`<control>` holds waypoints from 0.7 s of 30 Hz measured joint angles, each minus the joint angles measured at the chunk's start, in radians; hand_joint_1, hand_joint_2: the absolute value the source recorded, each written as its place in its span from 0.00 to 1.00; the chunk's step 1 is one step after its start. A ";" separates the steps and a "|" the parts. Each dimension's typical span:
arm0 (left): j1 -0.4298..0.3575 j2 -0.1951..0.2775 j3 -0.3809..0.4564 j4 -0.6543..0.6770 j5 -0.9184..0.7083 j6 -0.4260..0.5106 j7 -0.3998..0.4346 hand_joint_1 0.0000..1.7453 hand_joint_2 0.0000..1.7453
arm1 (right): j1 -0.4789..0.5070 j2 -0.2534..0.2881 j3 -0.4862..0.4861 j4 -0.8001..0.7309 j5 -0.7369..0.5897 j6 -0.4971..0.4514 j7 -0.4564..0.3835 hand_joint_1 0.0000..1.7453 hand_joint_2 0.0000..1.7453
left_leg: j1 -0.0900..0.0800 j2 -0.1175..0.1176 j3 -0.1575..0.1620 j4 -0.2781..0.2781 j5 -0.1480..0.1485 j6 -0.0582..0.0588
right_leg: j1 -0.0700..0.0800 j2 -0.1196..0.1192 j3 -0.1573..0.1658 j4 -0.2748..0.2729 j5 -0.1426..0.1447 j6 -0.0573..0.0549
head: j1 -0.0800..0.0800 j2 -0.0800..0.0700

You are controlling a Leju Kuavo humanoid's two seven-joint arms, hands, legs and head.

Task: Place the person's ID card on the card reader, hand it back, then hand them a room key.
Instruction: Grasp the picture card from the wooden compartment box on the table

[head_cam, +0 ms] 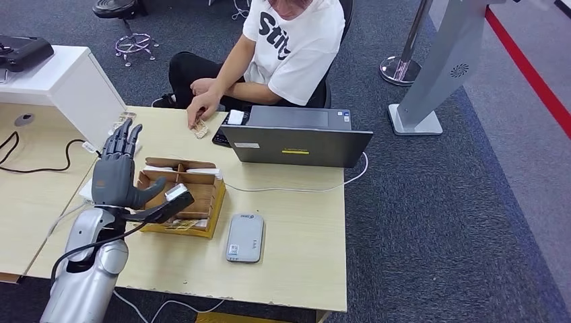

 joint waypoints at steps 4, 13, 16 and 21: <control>0.062 -0.038 -0.085 -0.055 -0.038 -0.020 -0.016 0.00 1.00 | -0.001 0.000 -0.011 0.000 0.001 -0.003 0.000 0.00 1.00 | 0.000 0.000 0.000 0.000 0.000 0.000 | 0.000 0.000 0.000 -0.001 0.000 0.000 | 0.000 0.000; 0.122 -0.109 -0.307 -0.070 -0.125 -0.022 0.028 0.00 1.00 | -0.001 0.000 -0.029 0.000 0.015 -0.005 0.000 0.00 1.00 | -0.001 0.000 0.000 0.000 0.000 0.001 | -0.001 -0.001 0.000 -0.001 0.000 0.000 | 0.000 0.000; 0.133 -0.116 -0.349 -0.066 -0.063 -0.046 0.010 0.00 1.00 | -0.001 0.000 -0.038 0.000 0.018 -0.005 0.000 0.00 1.00 | -0.001 0.000 0.000 0.000 0.000 0.000 | -0.001 -0.001 0.000 0.000 0.000 0.000 | 0.000 0.000; 0.148 -0.106 -0.362 -0.051 -0.019 -0.111 -0.016 0.00 1.00 | 0.000 0.000 -0.051 0.000 0.024 -0.005 0.000 0.00 1.00 | 0.000 0.000 0.000 0.000 0.000 0.000 | 0.000 -0.001 0.000 0.000 0.000 0.000 | 0.000 0.000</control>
